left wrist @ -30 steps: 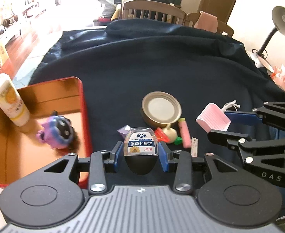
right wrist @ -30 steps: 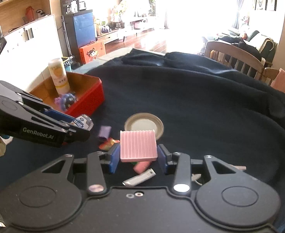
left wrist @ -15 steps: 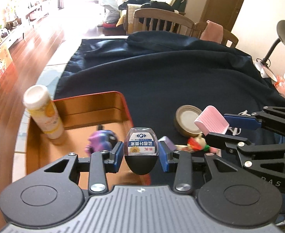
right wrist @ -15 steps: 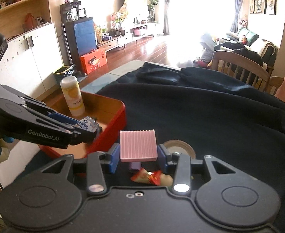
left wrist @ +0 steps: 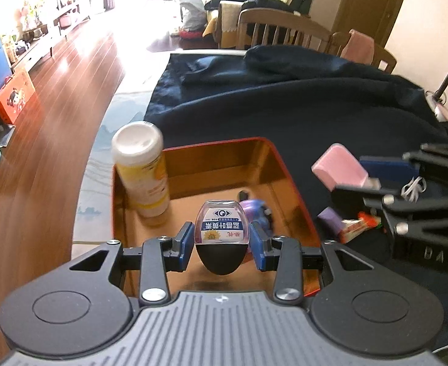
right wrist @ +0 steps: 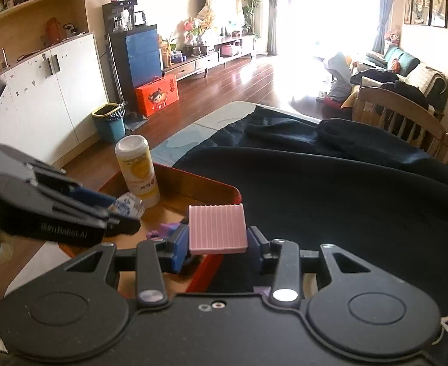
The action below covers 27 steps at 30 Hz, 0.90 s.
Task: Organize rigid objects
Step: 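Carry the eye-drop bottle and pink sponge over the tin with both tools, then release the pink sponge into the tin with the right tool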
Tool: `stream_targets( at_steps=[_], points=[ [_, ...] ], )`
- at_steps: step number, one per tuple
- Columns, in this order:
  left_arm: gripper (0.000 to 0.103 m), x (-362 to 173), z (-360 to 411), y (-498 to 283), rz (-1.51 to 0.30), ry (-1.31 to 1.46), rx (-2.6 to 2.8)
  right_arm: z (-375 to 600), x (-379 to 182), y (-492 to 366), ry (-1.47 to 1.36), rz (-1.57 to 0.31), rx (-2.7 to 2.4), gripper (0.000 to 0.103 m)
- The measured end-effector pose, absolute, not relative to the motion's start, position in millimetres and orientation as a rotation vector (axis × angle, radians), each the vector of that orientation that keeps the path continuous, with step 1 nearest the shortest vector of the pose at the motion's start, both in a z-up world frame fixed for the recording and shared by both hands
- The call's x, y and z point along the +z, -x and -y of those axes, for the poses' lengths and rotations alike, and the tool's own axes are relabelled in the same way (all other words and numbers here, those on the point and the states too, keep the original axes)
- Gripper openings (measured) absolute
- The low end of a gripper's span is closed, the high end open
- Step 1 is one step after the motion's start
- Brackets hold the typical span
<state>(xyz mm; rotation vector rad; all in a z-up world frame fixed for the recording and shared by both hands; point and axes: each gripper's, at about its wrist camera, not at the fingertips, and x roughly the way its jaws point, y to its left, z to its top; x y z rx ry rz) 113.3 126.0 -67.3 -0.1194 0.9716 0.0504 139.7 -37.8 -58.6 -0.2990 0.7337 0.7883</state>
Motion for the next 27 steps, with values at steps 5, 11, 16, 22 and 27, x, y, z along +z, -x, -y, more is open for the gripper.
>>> stream_targets(
  at_steps=[5, 11, 16, 22, 27],
  points=[
    [0.038, -82.1, -139.8, -121.0, -1.004, 0.098, 0.069, 3.5, -72.8, -153.8, 0.353, -0.758, 0.800, 0.041],
    [0.038, -98.2, -149.1, -133.1, -1.043, 0.069, 0.064, -27.5, -90.6, -167.7, 0.397, -0.796, 0.819, 0.041],
    [0.038, -109.1, -152.9, -139.4, -1.074, 0.051, 0.062, -46.0, -103.7, -179.3, 0.408, -0.846, 0.829, 0.041],
    [0.038, -117.5, -155.8, -142.1, -1.103, 0.029, 0.056, -63.2, -117.6, -189.2, 0.436, -0.891, 0.835, 0.041],
    [0.038, -121.8, -157.9, -146.1, -1.111, 0.031, 0.056, -74.4, -125.9, -193.8, 0.463, -0.921, 0.845, 0.041]
  ],
)
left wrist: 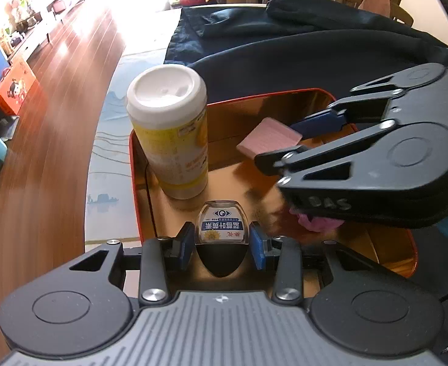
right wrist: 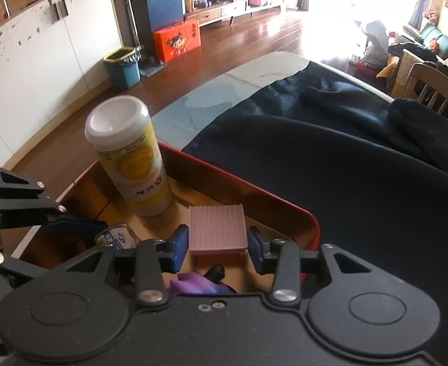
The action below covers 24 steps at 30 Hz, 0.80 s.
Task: Organize rigid objects
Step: 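Release the pink sponge into the tin with the right tool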
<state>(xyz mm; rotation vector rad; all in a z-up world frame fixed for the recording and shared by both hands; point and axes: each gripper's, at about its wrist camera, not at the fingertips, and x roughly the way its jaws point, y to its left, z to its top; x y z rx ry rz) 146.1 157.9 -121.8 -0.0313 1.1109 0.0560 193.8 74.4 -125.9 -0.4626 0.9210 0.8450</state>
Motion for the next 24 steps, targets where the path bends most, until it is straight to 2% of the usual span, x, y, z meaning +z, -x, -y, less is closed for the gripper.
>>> stream_targets(
  at_steps=[11, 24],
  points=[
    [0.038, -126.7, -150.8, -149.4, -1.120, -0.002, 0.034, -79.1, -136.1, -197.9, 0.476, -0.959, 0.836, 0.042],
    [0.038, -128.0, -148.0, -150.4, -1.121, -0.003, 0.037, -58.6, -116.9, -193.2, 0.397, -0.936, 0.823, 0.046]
  ],
)
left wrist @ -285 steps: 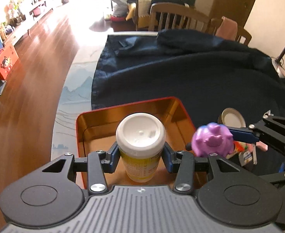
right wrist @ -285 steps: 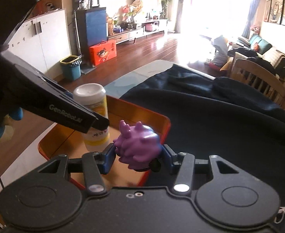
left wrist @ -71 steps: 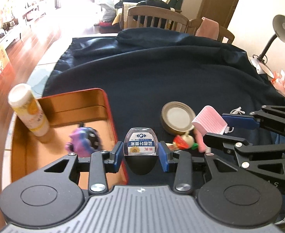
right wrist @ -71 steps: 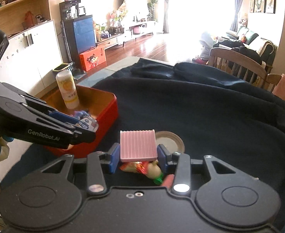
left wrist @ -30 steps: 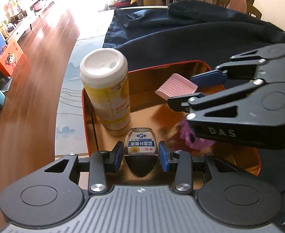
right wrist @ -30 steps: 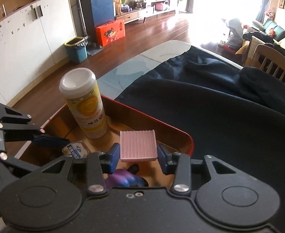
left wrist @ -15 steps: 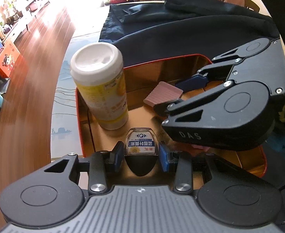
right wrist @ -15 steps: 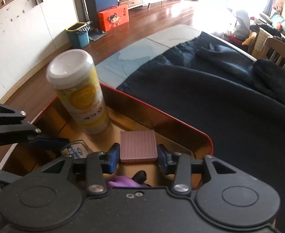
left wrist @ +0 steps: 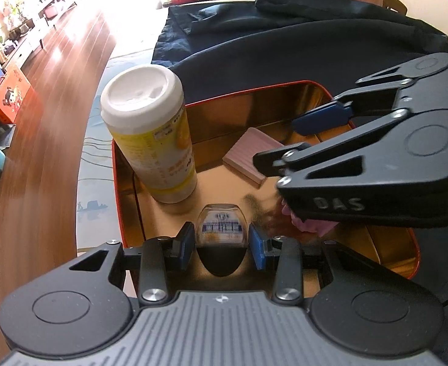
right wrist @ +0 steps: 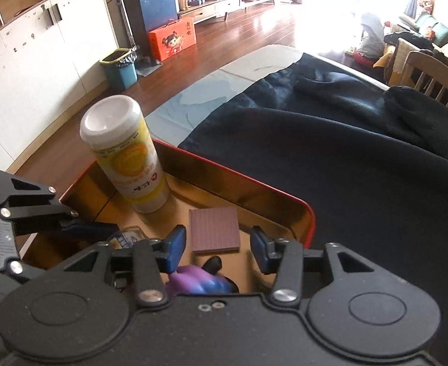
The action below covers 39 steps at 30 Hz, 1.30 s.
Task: Organize rigid objects
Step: 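Release the pink sponge into the tin with the right tool, then move both tools back toward the white glasses and nail clipper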
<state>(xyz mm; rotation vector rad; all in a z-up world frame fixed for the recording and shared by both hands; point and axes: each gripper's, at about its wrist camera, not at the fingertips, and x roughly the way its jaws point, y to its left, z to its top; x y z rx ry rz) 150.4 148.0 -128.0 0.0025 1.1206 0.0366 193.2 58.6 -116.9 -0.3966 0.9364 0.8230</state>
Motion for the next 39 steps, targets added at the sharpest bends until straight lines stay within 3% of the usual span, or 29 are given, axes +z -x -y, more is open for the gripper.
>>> stream_targets(
  at_steps=[18, 24, 30, 34, 39],
  points=[
    [0.043, -96.7, -129.7, -128.7, -1.026, 0.013, 0.025, -7.9, -64.8, -164.7, 0.263, -0.830, 0.799, 0.051],
    [0.046, -79.8, -114.2, -118.4, -0.976, -0.003, 0.025, 19.7, -52.9, -151.3, 0.234, -0.801, 0.786, 0.061],
    [0.051, -67.5, -97.4, -113.0, -0.939, -0.001, 0.026, 46.4, -45.8, -145.4, 0.199, -0.783, 0.758, 0.064],
    [0.051, -60.8, -83.5, -110.7, -0.916, 0.001, 0.023, 63.8, -42.0, -144.0, 0.179, -0.760, 0.737, 0.075],
    [0.061, -55.0, -66.0, -112.0, -0.892, 0.009, 0.017, 88.2, -38.2, -146.4, 0.144, -0.750, 0.724, 0.082]
  ],
)
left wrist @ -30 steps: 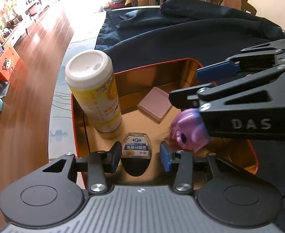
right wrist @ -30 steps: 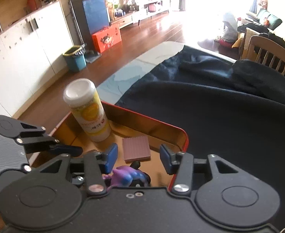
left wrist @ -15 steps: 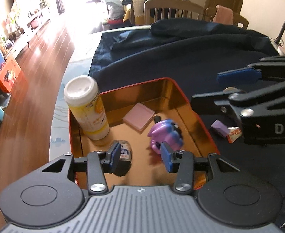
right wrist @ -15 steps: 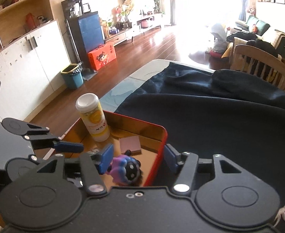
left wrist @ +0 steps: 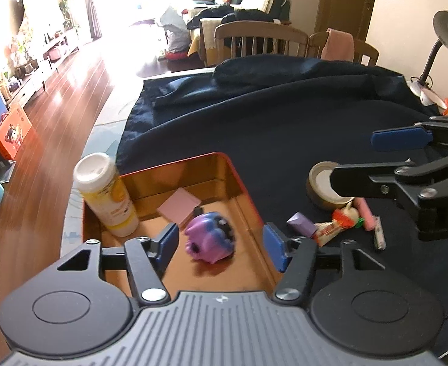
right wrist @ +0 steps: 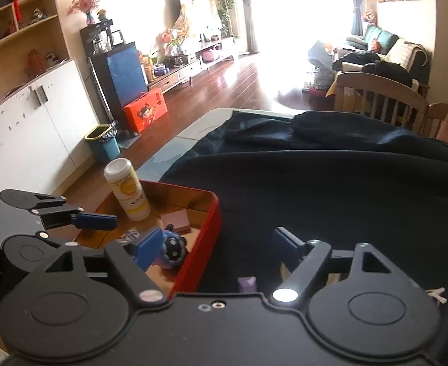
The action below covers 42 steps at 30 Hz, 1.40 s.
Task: Organize rigid objects
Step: 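Move both tools back toward the white glasses and nail clipper, then grasp the white glasses with the right tool while the left tool grasps the silver nail clipper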
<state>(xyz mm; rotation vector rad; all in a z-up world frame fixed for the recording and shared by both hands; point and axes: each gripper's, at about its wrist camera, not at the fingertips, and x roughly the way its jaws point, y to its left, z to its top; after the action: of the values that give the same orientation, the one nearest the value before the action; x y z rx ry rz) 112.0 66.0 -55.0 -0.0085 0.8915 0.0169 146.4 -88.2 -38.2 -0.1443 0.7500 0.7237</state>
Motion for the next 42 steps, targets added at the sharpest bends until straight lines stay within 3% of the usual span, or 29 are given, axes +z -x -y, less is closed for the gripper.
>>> stream_targets(
  at_steps=[7, 18, 42],
  points=[
    [0.063, -53.0, -39.0, -117.6, -0.884, 0.036, -0.002, 132.8, -36.9, -151.8, 0.101, -0.723, 0.674, 0.094],
    [0.082, -59.2, 2.9, -130.8, -0.854, 0.027, 0.020, 205.0, -49.4, -171.6, 0.045, -0.741, 0.561, 0.102],
    [0.082, -116.8, 102.2, -163.2, -0.992, 0.001, -0.108, 285.1, -109.1, -229.5, 0.091, -0.865, 0.431, 0.101]
  ],
)
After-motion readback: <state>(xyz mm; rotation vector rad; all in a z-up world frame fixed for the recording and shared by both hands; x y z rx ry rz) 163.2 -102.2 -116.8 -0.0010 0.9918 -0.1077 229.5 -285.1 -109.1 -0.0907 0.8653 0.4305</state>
